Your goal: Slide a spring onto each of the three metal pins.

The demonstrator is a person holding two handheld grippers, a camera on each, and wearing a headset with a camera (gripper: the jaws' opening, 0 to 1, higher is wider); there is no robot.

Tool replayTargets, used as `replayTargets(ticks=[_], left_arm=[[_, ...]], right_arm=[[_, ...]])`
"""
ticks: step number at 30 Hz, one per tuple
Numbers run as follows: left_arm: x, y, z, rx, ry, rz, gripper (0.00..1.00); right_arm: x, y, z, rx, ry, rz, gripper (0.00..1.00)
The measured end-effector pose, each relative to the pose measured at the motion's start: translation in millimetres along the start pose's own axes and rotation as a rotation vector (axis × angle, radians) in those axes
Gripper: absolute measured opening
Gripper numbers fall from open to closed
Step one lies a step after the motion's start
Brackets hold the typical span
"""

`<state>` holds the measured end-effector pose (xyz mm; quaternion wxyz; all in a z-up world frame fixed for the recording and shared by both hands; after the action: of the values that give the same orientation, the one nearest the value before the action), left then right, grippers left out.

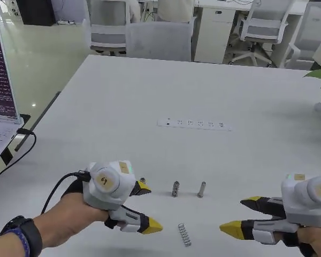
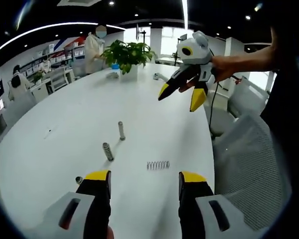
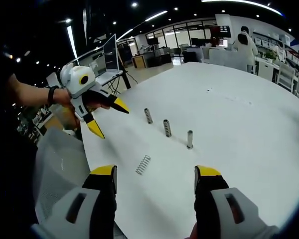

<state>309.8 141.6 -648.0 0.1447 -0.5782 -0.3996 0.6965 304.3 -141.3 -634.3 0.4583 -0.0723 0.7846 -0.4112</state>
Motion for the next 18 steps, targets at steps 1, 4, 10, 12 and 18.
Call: replayTargets(ticks=[1,4,10,12,18], left_arm=[[-2.0,3.9,0.1,0.008,0.018,-0.008,0.50],[-6.5,12.6,0.8,0.027,0.075,-0.038,0.49],[-14.5,29.3,-0.4,0.058,0.131,-0.064,0.48],[-15.6,35.1,-0.6,0.069,0.138,-0.069,0.47],[-15.7,52.1,2.1,0.104,0.173,-0.096,0.46]], right_arm=[[0.1,-0.2,-0.5,-0.001,0.001,0.000,0.61],[0.3,-0.2,0.1,-0.002,0.003,0.002,0.61],[0.2,0.6,-0.3,-0.005,0.006,0.004,0.61],[0.3,0.9,-1.6,-0.008,0.008,0.004,0.61],[1.1,2.4,-2.6,-0.016,0.011,0.004,0.61]])
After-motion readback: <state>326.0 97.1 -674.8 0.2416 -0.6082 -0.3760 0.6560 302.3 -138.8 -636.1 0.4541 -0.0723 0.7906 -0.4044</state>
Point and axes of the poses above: the centre of the closed fingertips' face, and the gripper's own axes: y roughly forward along the fingers, z roughly to its right, x roughly out of its underside, the point moved 10 cm from there along -y, roughly backward along the fingers, and after that the axes turned 8 degrees about -z, right-handed, at the moved point
